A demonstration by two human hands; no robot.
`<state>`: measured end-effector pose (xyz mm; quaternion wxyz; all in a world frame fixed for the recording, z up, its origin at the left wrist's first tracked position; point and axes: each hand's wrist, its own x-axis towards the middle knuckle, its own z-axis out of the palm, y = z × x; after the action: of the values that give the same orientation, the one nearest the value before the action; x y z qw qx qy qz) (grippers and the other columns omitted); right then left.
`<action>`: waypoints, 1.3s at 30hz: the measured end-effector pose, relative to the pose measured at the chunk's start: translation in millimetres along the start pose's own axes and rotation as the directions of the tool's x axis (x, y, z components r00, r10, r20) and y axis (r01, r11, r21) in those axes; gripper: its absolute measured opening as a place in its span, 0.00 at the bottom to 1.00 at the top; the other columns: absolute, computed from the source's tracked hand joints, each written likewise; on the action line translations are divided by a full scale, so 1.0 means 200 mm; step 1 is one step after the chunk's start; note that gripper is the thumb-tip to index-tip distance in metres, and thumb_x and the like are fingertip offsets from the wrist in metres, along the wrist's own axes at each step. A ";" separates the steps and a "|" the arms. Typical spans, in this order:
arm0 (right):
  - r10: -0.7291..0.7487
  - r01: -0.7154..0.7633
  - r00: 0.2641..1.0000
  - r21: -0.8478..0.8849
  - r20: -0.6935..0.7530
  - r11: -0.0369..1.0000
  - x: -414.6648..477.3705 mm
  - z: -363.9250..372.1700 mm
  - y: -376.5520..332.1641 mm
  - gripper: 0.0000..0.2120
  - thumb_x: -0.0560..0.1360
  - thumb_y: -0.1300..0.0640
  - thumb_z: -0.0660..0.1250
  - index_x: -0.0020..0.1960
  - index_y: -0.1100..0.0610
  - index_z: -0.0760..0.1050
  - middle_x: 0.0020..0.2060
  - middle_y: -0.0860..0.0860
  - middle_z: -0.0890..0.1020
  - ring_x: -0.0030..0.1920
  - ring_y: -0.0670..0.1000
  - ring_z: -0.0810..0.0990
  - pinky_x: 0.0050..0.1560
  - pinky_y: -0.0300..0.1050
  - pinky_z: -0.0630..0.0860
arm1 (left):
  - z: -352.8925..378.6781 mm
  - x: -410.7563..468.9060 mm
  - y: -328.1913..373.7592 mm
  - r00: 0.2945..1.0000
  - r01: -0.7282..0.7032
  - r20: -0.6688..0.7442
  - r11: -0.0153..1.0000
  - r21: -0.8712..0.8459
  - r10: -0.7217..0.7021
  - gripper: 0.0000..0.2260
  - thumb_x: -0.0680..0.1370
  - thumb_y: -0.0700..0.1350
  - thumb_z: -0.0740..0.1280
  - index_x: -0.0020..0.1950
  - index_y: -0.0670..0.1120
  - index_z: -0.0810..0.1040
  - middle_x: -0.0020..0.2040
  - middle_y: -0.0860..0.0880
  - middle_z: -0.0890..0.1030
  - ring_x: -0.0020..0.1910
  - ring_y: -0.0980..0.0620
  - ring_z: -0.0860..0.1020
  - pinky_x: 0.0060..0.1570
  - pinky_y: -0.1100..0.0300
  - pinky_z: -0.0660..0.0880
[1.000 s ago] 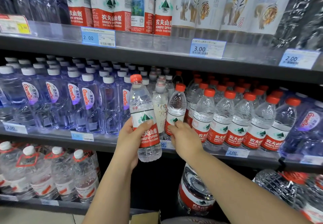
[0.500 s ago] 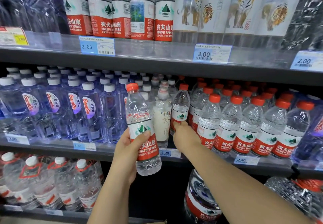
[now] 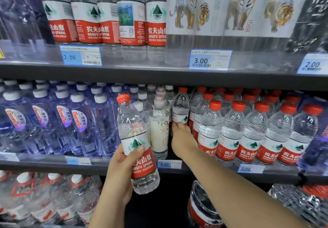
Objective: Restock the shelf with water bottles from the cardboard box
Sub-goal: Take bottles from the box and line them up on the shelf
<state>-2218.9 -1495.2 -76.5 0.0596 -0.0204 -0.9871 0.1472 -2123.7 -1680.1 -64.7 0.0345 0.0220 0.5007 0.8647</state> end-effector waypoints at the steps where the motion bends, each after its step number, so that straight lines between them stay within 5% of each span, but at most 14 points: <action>1: 0.012 -0.012 1.000 0.002 -0.007 1.000 0.01 0.00 0.00 0.33 0.73 0.69 0.59 0.76 0.58 0.54 0.68 0.55 0.63 0.66 0.58 0.63 0.67 0.52 0.67 | 0.00 0.00 0.00 1.000 0.007 0.002 1.000 0.001 -0.007 0.21 0.67 0.44 0.73 0.60 0.43 0.78 0.49 0.40 0.85 0.42 0.45 0.84 0.40 0.52 0.82; 9: 0.006 -0.006 1.000 -0.051 -0.004 0.999 0.07 0.03 -0.01 0.33 0.73 0.65 0.60 0.77 0.57 0.55 0.68 0.53 0.63 0.65 0.57 0.62 0.65 0.52 0.66 | -0.01 0.02 -0.01 1.000 -0.012 0.002 0.998 0.062 0.012 0.20 0.67 0.42 0.73 0.58 0.44 0.79 0.53 0.39 0.84 0.46 0.43 0.84 0.43 0.51 0.82; 16: 0.010 -0.012 1.000 0.164 0.015 0.986 -0.12 -0.06 -0.04 0.31 0.73 0.68 0.59 0.75 0.56 0.58 0.72 0.54 0.62 0.71 0.56 0.61 0.71 0.53 0.64 | 0.08 -0.02 -0.01 0.999 -0.023 0.043 0.997 0.078 0.020 0.35 0.55 0.54 0.83 0.59 0.47 0.79 0.53 0.43 0.85 0.49 0.46 0.84 0.43 0.56 0.81; 21: -0.122 0.152 0.986 0.306 -0.113 0.940 -0.36 -0.21 0.00 0.25 0.75 0.67 0.58 0.71 0.55 0.66 0.68 0.53 0.70 0.68 0.54 0.68 0.68 0.49 0.67 | 0.25 -0.08 -0.05 0.996 -0.026 0.085 0.995 0.099 0.017 0.21 0.68 0.36 0.75 0.59 0.45 0.77 0.51 0.44 0.85 0.48 0.47 0.84 0.44 0.58 0.80; 27: -0.154 0.210 0.970 0.327 -0.188 0.922 -0.51 -0.39 0.13 0.23 0.74 0.67 0.58 0.67 0.55 0.70 0.62 0.53 0.74 0.62 0.53 0.73 0.62 0.46 0.71 | 0.42 -0.08 -0.06 0.992 -0.077 0.113 0.975 0.207 0.054 0.16 0.70 0.33 0.73 0.56 0.45 0.78 0.49 0.47 0.86 0.49 0.50 0.83 0.46 0.59 0.80; 39: -0.119 0.147 0.979 0.177 -0.163 0.973 -0.72 -0.43 0.52 0.20 0.77 0.61 0.61 0.69 0.54 0.70 0.64 0.49 0.73 0.62 0.50 0.74 0.58 0.44 0.74 | 0.61 0.20 -0.12 0.990 -0.137 0.063 0.734 0.665 0.128 0.29 0.66 0.39 0.79 0.62 0.49 0.71 0.57 0.50 0.81 0.56 0.52 0.80 0.57 0.52 0.77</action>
<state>-2063.9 -1378.3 -41.1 0.1457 0.0405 -0.9605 0.2335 -2154.4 -1559.8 -25.8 -0.0340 0.0742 0.7734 0.6286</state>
